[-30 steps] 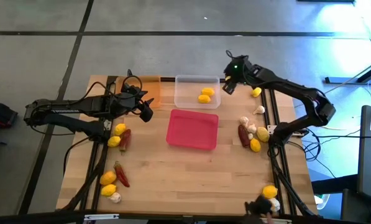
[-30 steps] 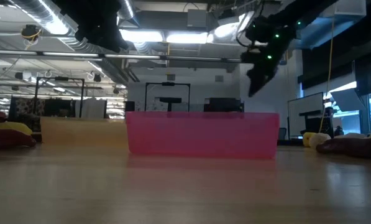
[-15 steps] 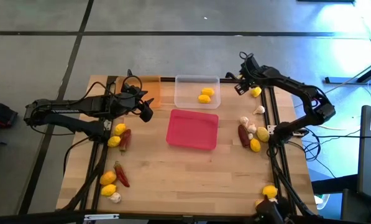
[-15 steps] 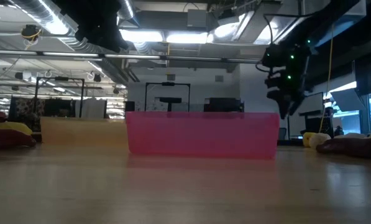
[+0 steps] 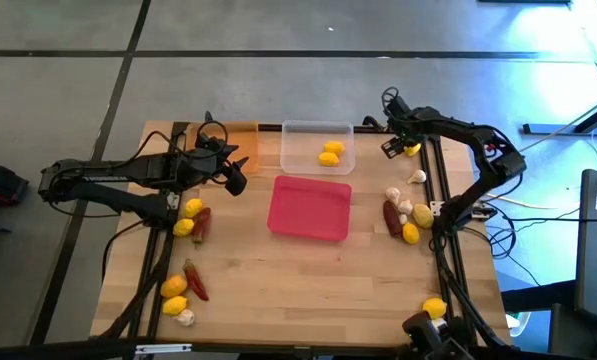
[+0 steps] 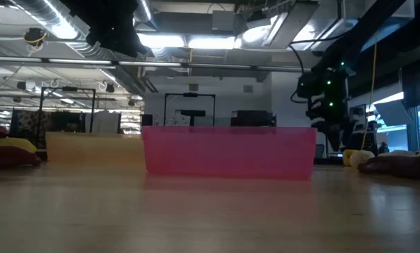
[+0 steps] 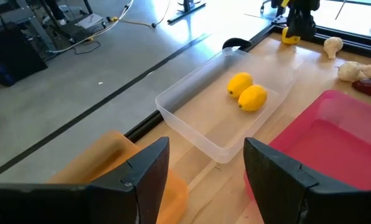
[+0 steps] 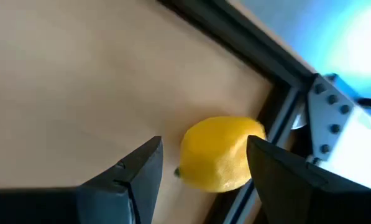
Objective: Sort produce into baskets
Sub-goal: Put the yellow lemon in the transparent bin
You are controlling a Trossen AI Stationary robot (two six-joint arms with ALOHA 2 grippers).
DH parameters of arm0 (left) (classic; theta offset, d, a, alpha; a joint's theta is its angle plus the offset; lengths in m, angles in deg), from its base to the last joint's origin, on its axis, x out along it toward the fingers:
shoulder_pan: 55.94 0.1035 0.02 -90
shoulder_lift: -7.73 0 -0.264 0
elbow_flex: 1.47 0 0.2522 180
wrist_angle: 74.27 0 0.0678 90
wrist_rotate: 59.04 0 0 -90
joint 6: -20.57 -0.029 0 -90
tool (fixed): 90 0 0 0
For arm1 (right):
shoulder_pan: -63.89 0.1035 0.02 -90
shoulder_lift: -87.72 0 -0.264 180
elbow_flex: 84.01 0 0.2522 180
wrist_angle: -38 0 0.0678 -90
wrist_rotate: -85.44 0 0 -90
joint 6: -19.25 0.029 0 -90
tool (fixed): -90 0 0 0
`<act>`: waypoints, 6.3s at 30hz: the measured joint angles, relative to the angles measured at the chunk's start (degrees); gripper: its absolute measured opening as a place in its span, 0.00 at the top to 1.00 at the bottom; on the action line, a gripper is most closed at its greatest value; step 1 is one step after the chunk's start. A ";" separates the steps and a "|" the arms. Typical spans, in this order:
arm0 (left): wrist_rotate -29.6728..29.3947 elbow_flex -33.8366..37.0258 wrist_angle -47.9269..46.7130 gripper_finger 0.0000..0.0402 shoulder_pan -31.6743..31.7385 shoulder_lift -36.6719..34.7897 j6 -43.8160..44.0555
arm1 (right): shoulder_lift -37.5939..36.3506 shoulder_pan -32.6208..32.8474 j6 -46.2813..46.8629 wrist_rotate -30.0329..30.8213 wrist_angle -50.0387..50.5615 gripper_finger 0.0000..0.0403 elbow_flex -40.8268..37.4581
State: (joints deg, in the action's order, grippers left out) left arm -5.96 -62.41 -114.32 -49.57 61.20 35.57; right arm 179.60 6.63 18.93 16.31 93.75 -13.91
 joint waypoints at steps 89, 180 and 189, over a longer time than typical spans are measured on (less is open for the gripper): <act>0.02 0.00 -0.07 0.49 0.00 3.79 -0.42 | 14.55 2.47 8.69 12.14 7.20 0.44 7.76; 0.39 0.00 -0.04 0.49 0.03 4.13 -3.41 | 0.27 18.79 -9.00 -18.52 -21.38 0.58 10.65; 0.37 0.00 -0.04 0.49 0.03 4.13 -3.43 | 7.06 18.59 -9.02 -18.33 -29.72 0.58 10.60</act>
State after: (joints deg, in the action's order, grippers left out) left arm -5.59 -62.41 -114.36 -49.55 65.33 32.14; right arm 186.66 25.22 9.90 -2.02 64.03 -3.31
